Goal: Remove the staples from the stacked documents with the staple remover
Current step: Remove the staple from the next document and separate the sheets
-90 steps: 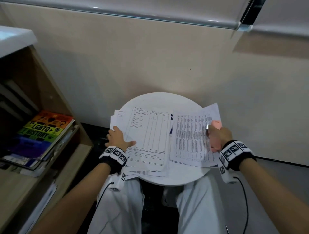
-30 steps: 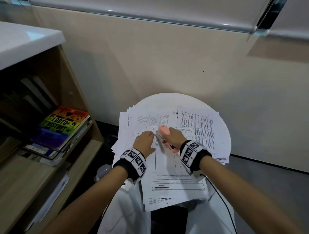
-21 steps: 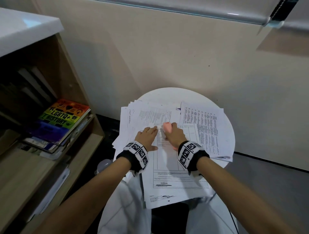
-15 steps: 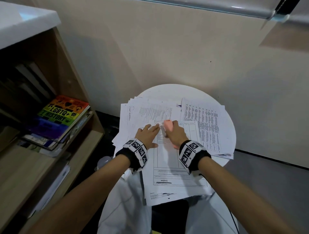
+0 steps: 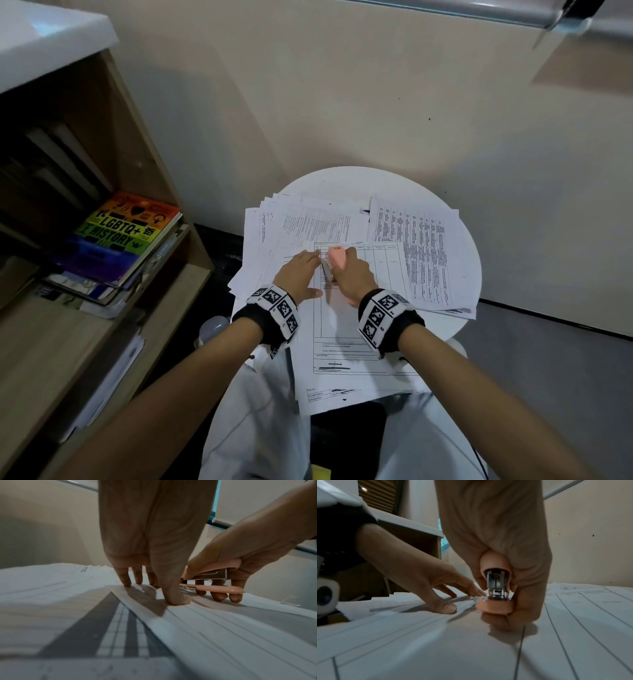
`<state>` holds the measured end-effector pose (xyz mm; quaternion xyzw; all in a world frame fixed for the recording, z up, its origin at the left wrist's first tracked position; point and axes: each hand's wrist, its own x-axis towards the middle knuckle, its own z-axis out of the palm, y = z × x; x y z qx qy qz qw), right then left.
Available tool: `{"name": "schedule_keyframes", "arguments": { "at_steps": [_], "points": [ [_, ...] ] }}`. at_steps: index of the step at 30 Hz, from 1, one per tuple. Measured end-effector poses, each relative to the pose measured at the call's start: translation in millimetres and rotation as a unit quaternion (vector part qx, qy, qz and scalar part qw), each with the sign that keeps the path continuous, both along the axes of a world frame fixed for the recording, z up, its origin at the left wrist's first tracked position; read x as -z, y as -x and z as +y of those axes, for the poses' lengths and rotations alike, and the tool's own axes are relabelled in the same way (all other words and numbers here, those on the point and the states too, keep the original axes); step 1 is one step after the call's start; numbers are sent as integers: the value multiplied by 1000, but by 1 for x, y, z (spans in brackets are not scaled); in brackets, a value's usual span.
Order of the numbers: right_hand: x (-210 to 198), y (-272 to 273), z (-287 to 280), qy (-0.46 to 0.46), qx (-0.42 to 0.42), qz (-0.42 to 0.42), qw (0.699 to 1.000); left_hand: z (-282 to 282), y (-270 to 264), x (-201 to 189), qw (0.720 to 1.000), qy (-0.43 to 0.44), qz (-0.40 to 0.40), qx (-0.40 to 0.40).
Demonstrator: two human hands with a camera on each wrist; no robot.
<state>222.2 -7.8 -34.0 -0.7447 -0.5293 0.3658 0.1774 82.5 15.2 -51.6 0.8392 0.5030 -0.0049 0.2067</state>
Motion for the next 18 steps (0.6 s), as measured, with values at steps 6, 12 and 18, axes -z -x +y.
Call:
{"name": "schedule_keyframes", "arguments": {
  "at_steps": [6, 12, 18],
  "points": [
    [5, 6, -4, -7, 23, -16, 1000, 0, 1, 0, 1000, 0, -13, 5],
    [2, 10, 0, -16, 13, -41, 999, 0, 1, -2, 1000, 6, -23, 6],
    [7, 11, 1, -37, -18, -96, 995, 1, 0, -3, 1000, 2, -27, 4]
  ]
}}
